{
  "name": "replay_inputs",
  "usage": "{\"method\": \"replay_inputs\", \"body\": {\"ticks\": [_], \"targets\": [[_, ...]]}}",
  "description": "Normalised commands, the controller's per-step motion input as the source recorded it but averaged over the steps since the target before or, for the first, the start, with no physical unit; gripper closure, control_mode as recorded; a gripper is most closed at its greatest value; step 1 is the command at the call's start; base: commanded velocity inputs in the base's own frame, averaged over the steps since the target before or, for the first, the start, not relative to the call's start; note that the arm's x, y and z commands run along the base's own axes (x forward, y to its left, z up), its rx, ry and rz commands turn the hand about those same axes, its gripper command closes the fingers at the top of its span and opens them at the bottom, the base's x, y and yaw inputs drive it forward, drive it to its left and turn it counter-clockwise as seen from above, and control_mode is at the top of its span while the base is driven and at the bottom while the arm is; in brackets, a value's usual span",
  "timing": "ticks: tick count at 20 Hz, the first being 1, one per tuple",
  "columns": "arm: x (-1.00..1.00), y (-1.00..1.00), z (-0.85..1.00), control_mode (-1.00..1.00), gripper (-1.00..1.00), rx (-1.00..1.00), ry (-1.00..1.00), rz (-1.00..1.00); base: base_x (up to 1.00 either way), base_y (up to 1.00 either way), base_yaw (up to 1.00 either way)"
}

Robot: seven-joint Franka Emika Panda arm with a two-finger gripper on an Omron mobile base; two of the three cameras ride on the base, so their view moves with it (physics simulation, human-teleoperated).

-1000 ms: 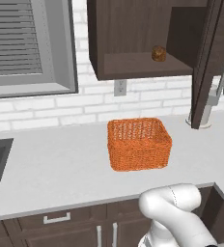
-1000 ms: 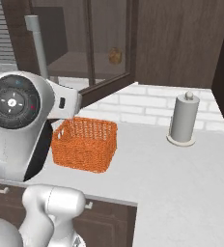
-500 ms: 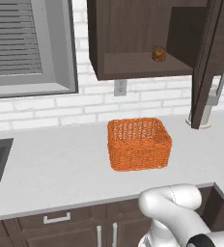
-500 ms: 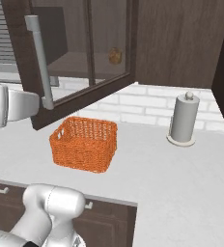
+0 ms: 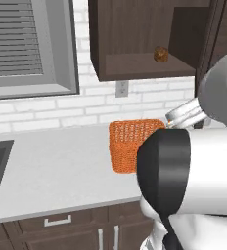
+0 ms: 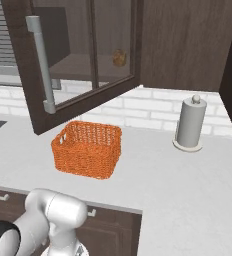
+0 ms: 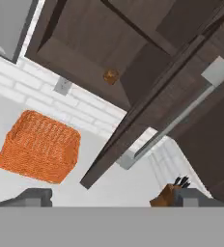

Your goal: Open the cabinet, pick up the bread from the cabinet and place it in the basket. Then move the basket to the dining counter.

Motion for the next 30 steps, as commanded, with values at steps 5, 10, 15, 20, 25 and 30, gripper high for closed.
{"method": "replay_inputs", "body": {"ticks": [5, 10, 15, 20, 25, 30], "targets": [[0.74, 0.72, -0.16, -1.00, -1.00, -0.69, 0.60, -0.14, 0.00, 0.00, 0.00], [1.00, 0.09, -0.44, -1.00, -1.00, -0.47, 0.76, -0.07, 0.00, 0.00, 0.00], [0.41, -0.52, -0.41, -1.00, -1.00, -0.34, 0.37, -0.12, 0.00, 0.00, 0.00], [0.34, -0.92, -0.33, -1.00, -1.00, -0.21, 0.23, -0.08, 0.00, 0.00, 0.00], [0.02, -1.00, -0.03, -1.00, -1.00, -0.10, 0.17, -0.09, 0.00, 0.00, 0.00], [-0.02, -1.00, 0.34, -1.00, -1.00, -0.02, 0.29, -0.13, 0.00, 0.00, 0.00]]}}
